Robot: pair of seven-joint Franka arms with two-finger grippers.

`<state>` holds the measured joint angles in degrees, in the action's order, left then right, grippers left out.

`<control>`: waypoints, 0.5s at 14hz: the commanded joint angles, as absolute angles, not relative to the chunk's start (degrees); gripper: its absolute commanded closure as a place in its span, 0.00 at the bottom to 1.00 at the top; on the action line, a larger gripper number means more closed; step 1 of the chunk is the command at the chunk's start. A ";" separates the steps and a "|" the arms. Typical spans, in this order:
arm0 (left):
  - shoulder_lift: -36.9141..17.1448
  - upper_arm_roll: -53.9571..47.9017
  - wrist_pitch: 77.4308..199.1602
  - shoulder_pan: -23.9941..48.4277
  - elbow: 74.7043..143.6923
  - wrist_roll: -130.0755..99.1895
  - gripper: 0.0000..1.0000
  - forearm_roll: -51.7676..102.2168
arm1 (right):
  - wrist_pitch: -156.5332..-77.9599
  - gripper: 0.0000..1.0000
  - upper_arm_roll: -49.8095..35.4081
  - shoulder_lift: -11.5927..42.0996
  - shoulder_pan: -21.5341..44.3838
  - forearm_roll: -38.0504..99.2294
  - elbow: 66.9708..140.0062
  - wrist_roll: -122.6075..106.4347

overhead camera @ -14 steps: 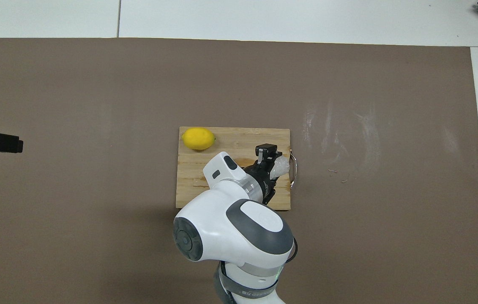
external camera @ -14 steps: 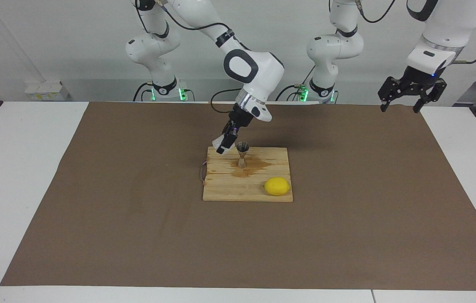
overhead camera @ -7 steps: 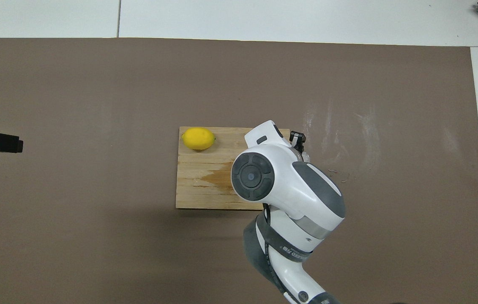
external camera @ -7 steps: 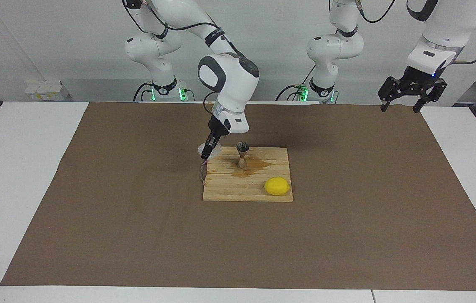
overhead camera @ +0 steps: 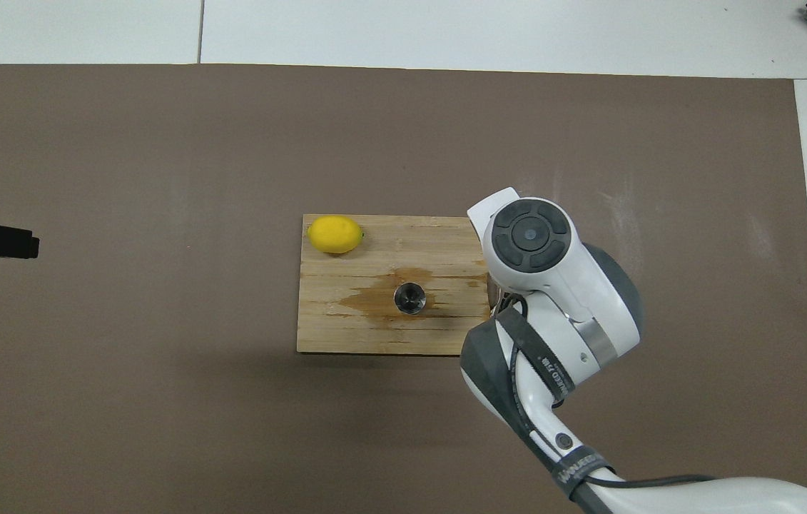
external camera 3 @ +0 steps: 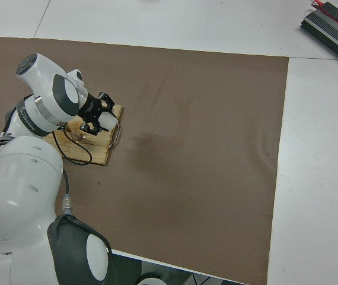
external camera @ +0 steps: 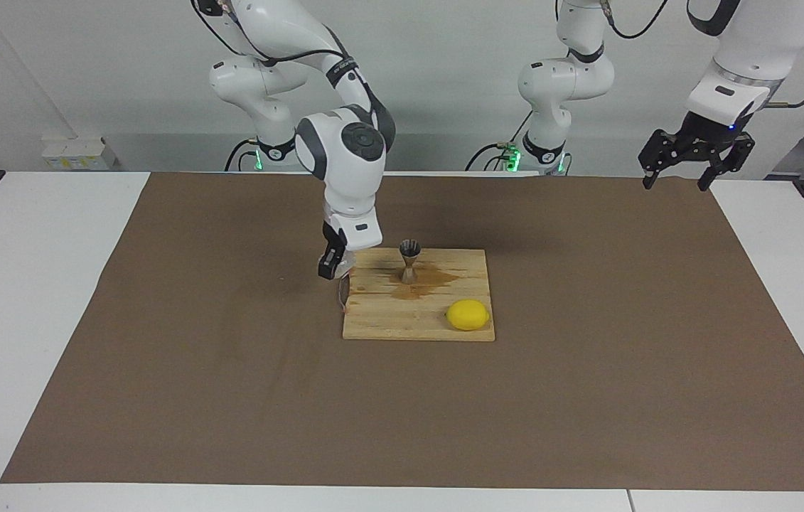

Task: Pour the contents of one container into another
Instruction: 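Carry the white cup back to its starting spot with the right gripper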

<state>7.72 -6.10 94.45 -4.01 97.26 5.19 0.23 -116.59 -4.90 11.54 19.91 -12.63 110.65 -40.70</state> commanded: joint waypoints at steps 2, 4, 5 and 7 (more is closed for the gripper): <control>8.61 -5.98 93.69 -3.87 97.47 4.83 0.00 -0.97 | -122.68 0.49 -5.54 9.58 14.78 -6.34 116.44 -50.34; 8.61 -5.98 93.69 -3.87 97.56 4.83 0.00 -0.97 | -123.49 0.49 -5.54 9.41 12.67 -3.97 117.24 -55.35; 8.53 -5.98 93.69 -3.87 97.56 4.83 0.00 -0.97 | -123.75 0.49 -5.54 9.23 11.79 -3.00 118.20 -57.37; 8.53 -5.98 93.78 -3.87 97.47 4.83 0.00 -0.97 | -125.84 0.49 -5.54 8.35 10.03 -0.54 121.18 -60.63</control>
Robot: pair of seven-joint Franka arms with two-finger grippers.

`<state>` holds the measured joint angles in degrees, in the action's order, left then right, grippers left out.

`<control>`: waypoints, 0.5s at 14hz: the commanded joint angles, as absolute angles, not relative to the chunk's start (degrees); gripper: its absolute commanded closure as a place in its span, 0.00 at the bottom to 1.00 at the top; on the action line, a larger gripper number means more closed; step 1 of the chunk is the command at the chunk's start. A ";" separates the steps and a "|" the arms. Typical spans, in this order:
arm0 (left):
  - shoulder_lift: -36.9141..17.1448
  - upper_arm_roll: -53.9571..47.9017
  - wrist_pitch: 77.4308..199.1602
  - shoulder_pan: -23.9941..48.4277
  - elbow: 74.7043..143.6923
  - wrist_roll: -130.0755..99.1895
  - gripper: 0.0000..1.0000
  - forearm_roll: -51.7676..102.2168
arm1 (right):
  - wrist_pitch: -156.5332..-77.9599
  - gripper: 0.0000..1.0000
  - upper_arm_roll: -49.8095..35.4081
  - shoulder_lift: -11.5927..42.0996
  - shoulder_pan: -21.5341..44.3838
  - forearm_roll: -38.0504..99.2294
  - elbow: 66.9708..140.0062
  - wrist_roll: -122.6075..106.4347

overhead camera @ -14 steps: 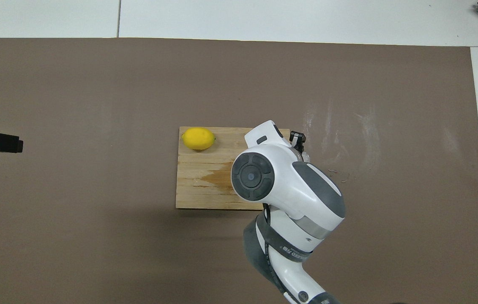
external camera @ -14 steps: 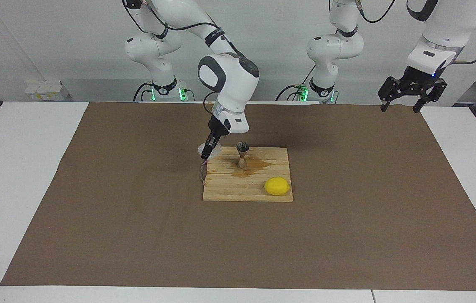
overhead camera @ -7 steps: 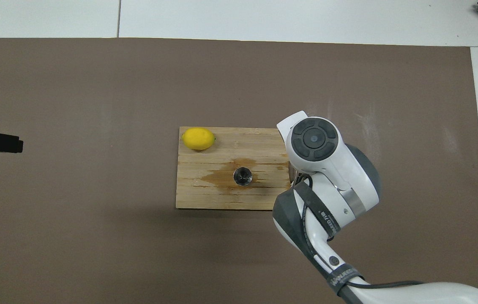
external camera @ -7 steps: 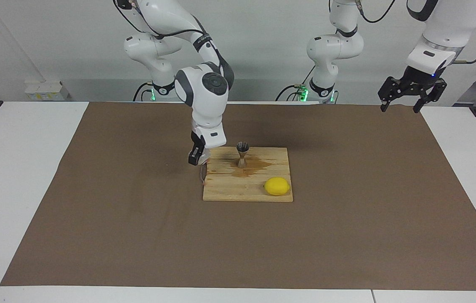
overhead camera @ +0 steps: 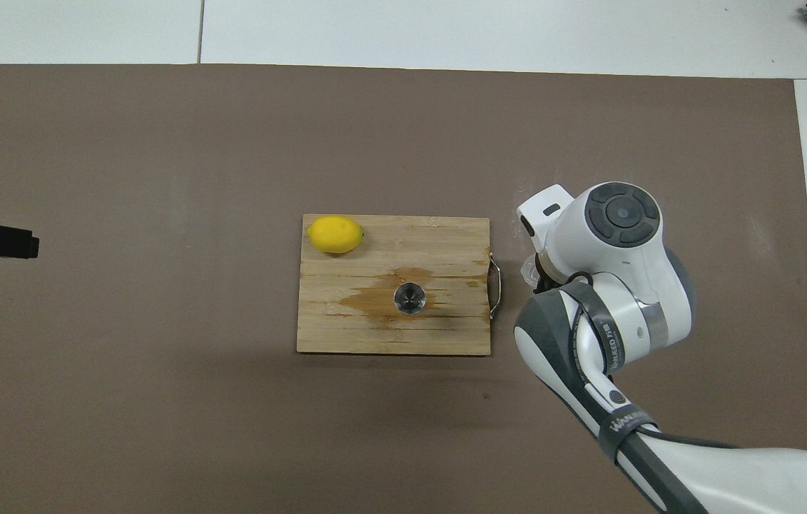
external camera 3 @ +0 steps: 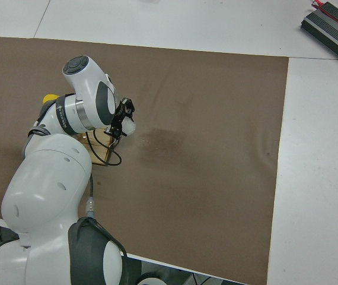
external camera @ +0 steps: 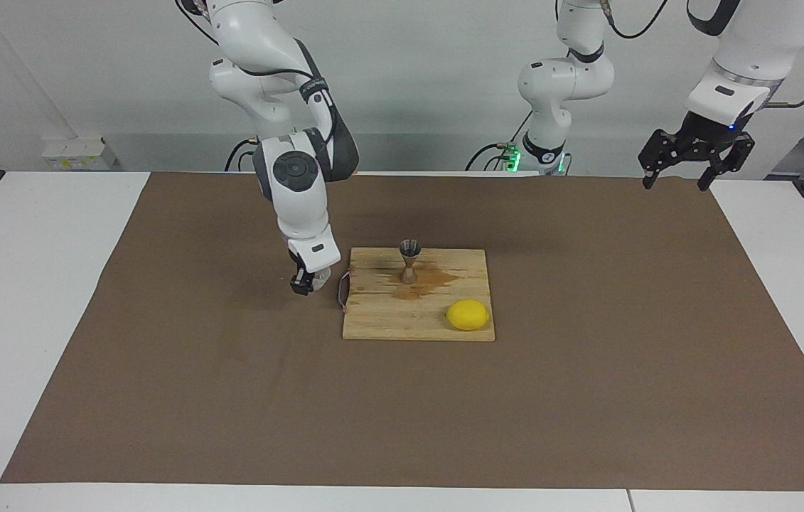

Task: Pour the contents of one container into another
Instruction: 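Carry the white cup back to its starting spot with the right gripper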

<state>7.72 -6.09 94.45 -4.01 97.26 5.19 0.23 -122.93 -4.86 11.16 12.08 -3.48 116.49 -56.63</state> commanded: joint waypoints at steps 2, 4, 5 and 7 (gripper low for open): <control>8.53 -5.98 93.78 -3.87 97.47 4.83 0.00 -0.88 | -130.32 0.49 -5.54 7.39 8.71 1.05 125.13 -63.88; 8.53 -5.98 93.69 -3.87 97.47 4.83 0.00 -0.97 | -131.05 0.49 -5.54 6.77 7.04 1.23 126.65 -67.30; 8.53 -5.98 93.78 -3.87 97.47 4.83 0.00 -0.97 | -131.13 0.49 -5.54 6.68 5.81 1.32 127.26 -69.59; 8.61 -5.98 93.69 -3.87 97.47 4.83 0.00 -0.97 | -131.57 0.49 -5.54 5.80 5.36 1.32 129.45 -71.19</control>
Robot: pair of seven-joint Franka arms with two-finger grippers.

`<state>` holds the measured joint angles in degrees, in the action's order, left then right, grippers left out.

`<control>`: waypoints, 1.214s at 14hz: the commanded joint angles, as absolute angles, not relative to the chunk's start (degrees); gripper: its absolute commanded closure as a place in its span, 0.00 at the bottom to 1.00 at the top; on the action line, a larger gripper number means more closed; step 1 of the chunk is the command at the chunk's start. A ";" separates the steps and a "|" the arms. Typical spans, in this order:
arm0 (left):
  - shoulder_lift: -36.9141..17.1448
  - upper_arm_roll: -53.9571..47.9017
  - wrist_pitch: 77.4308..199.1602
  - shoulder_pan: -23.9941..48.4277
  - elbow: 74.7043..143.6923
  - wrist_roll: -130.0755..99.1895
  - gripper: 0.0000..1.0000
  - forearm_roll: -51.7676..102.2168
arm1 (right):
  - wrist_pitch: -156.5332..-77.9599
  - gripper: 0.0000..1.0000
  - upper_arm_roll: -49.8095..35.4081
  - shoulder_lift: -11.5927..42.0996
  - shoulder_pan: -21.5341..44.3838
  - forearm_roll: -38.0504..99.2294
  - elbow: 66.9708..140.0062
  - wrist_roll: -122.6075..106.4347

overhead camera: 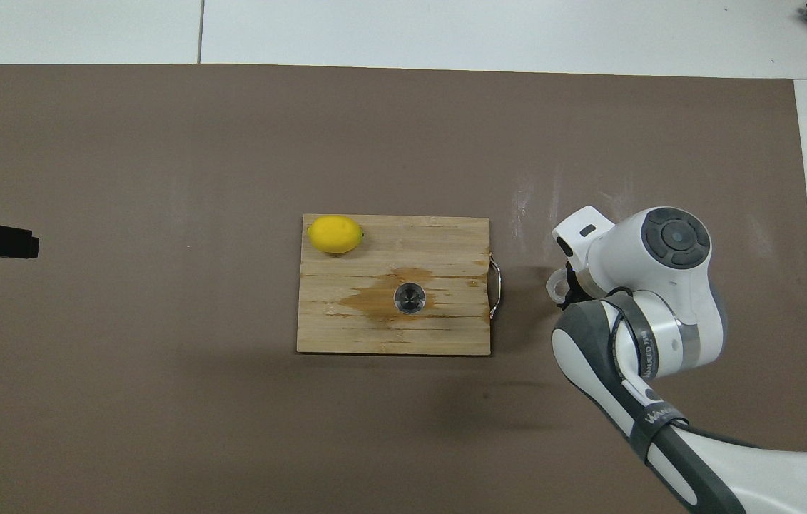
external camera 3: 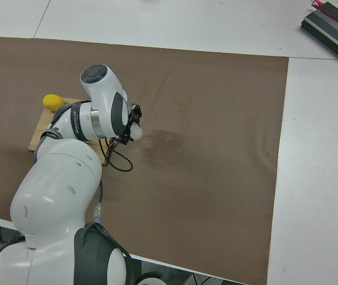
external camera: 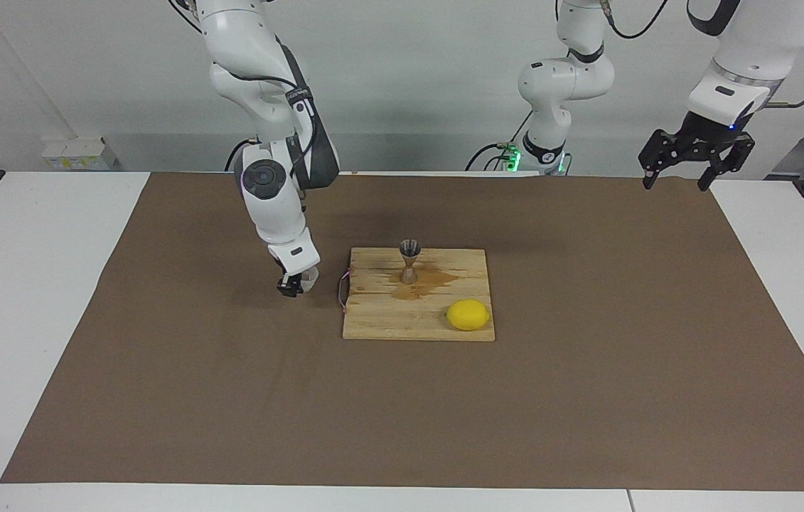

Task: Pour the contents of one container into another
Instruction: 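Carry the white cup back to its starting spot with the right gripper, then set down the white cup and open the right gripper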

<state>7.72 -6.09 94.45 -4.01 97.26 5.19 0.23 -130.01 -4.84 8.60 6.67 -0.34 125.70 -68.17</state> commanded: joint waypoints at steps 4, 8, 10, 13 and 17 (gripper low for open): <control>8.61 -5.98 93.69 -3.87 97.47 4.83 0.00 -0.97 | -133.84 0.46 -5.54 5.19 4.40 1.32 131.64 -72.51; 8.61 -5.98 93.69 -3.87 97.56 4.83 0.00 -0.97 | -138.08 0.38 -5.54 4.83 4.31 1.32 134.30 -73.21; 8.53 -5.98 93.69 -3.87 97.56 4.83 0.00 -0.97 | -138.08 0.07 -5.54 4.66 4.31 1.32 134.82 -73.21; 8.61 -5.98 93.69 -3.87 97.47 4.83 0.00 -0.97 | -137.64 0.00 -5.54 4.66 3.78 1.32 134.48 -74.35; 8.61 -5.98 93.69 -3.87 97.47 4.83 0.00 -0.97 | -127.84 0.00 -5.45 0.01 2.46 1.41 130.28 -75.15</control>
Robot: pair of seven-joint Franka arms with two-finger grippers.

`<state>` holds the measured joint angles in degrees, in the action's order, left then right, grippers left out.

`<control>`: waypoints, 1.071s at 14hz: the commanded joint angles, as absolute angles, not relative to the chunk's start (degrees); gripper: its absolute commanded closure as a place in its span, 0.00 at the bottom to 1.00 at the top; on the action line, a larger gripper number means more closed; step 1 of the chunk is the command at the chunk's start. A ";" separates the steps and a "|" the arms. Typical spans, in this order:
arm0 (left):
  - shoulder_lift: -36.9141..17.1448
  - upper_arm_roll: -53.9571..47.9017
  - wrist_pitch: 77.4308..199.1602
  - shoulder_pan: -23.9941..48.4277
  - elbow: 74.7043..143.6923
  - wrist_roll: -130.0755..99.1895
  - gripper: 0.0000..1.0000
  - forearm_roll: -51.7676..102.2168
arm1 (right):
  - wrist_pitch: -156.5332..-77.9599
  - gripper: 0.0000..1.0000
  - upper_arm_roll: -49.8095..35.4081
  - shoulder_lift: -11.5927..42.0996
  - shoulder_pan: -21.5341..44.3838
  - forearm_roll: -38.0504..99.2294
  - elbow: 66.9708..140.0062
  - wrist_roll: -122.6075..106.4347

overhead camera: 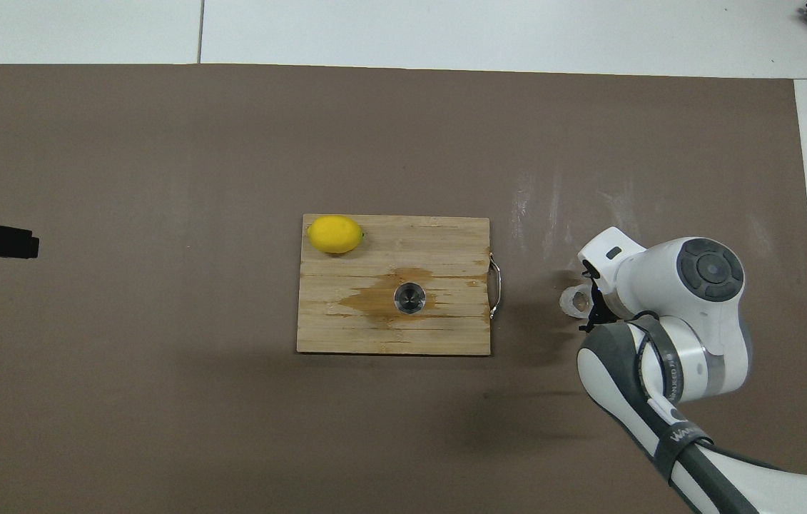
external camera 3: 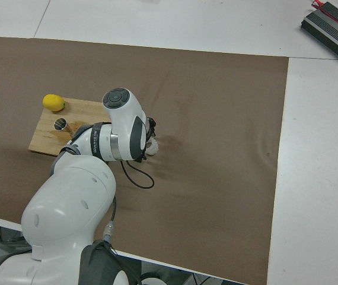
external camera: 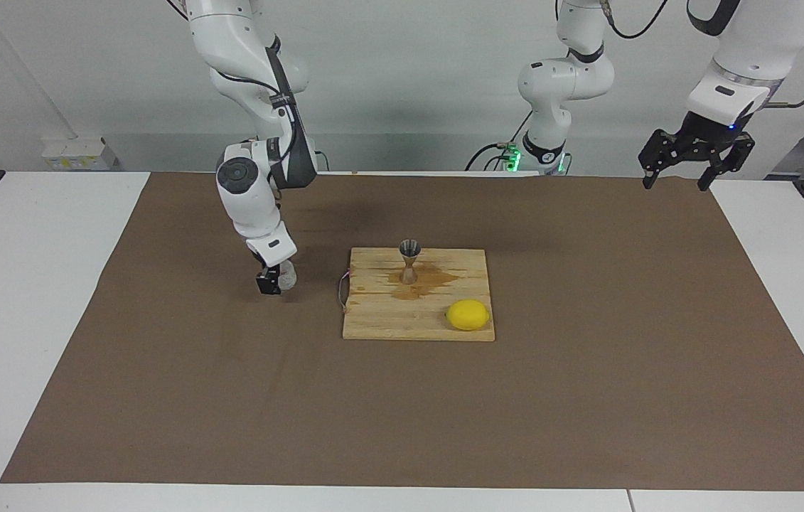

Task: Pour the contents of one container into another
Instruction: 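Set down the white cup and open the right gripper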

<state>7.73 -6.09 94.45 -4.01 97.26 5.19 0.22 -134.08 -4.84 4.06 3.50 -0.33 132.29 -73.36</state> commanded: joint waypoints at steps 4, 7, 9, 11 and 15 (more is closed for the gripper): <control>8.53 -5.98 93.69 -3.87 97.47 4.83 0.00 -0.97 | -117.08 0.00 -5.10 -2.37 0.26 1.49 122.35 -73.49; 8.61 -5.98 93.69 -3.87 97.47 4.83 0.00 -0.97 | -112.61 0.00 -5.01 -3.95 -0.26 1.67 117.27 -66.65; 8.53 -5.98 93.69 -3.87 97.47 4.83 0.00 -0.97 | -109.52 0.00 -5.01 -3.61 -0.53 1.58 112.69 -60.32; 8.53 -5.98 93.69 -3.87 97.47 4.83 0.00 -0.97 | -109.60 0.00 -5.01 -3.43 -0.44 1.50 109.70 -54.52; 8.61 -5.98 93.69 -3.87 97.47 4.83 0.00 -0.97 | -109.60 0.00 -5.10 -3.78 0.35 0.44 105.65 -37.49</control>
